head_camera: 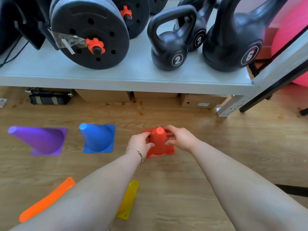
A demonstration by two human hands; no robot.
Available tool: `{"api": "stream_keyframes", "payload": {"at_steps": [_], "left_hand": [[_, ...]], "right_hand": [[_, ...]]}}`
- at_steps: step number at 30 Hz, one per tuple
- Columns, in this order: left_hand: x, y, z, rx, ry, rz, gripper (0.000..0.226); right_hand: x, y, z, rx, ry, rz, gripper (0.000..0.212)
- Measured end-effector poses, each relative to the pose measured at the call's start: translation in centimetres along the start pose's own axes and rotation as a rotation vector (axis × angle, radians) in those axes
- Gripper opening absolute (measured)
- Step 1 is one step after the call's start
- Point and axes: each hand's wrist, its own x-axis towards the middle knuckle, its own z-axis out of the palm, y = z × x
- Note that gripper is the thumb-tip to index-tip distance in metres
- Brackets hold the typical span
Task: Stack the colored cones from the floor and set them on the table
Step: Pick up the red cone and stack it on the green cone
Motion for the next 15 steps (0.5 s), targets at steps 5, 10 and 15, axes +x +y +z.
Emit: {"api": "stream_keyframes", "payload": {"at_steps": [5,10,15], "left_hand": [[0.1,-0.4,0.4,-0.059,-0.025,-0.050,0.064],[-1.0,0.0,1.1,-0.090,-0.041,-0.055,0.064],[-2.5,1.4,2.6,-0.115,-0.101,-0.032,0.062]], "right_hand": [[0.4,0.2,0.1,0.006,-0.027,0.032,0.077],[-1.1,0.7,0.2,-0.041,-0.020,0.038,0.077],[-4.1,2.6,0.0,-0.050,0.000,0.073,0.075]]}}
